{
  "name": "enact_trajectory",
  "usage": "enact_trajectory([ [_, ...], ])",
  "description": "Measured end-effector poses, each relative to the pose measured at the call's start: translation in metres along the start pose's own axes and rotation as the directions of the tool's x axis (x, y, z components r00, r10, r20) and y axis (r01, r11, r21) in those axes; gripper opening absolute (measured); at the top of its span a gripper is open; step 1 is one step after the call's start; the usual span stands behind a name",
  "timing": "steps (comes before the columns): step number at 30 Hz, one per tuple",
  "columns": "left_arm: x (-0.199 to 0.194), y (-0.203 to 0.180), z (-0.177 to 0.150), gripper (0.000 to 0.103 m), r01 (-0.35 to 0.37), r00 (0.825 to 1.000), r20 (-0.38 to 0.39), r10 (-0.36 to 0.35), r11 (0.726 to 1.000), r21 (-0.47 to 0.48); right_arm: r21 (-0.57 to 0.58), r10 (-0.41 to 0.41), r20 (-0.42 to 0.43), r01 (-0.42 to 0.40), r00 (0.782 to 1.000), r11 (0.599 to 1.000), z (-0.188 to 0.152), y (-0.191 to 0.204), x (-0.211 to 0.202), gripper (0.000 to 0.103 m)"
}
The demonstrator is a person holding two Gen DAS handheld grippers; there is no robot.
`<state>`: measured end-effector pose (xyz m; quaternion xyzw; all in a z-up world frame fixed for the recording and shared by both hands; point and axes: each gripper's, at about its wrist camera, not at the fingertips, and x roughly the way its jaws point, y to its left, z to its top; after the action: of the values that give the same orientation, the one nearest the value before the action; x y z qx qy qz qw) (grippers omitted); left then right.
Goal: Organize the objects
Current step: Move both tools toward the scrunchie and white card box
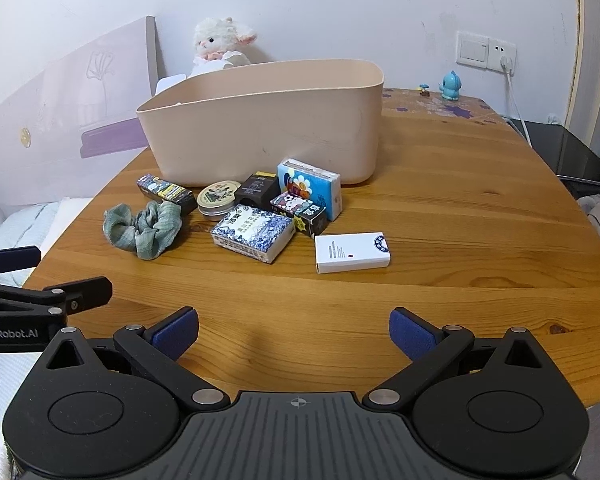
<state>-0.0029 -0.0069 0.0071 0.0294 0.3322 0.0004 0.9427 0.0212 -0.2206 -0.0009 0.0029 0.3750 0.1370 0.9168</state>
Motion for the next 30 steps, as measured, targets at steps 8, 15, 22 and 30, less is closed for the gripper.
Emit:
enact_trajectory([
  [8, 0.0023, -0.0026, -0.0016, 0.103, 0.010, 1.000, -0.009, -0.010, 1.000, 0.005, -0.002, 0.005, 0.008, -0.005, 1.000, 1.000, -0.0007, -0.0011, -0.0008, 0.103],
  [15, 0.0038, -0.0063, -0.0016, 0.103, 0.020, 1.000, -0.007, -0.020, 1.000, 0.012, 0.004, 0.007, 0.013, -0.007, 1.000, 1.000, -0.0005, -0.0004, -0.0031, 0.103],
  [22, 0.0040, -0.0082, 0.0004, 0.103, 0.037, 0.999, -0.001, -0.037, 0.999, 0.001, 0.008, 0.015, 0.014, -0.015, 1.000, 1.000, 0.0000, -0.0013, -0.0044, 0.103],
  [30, 0.0046, -0.0077, 0.0011, 0.103, 0.036, 0.999, -0.002, -0.035, 0.999, 0.001, 0.015, 0.006, 0.010, -0.006, 1.000, 1.000, 0.0010, -0.0042, -0.0030, 0.103],
])
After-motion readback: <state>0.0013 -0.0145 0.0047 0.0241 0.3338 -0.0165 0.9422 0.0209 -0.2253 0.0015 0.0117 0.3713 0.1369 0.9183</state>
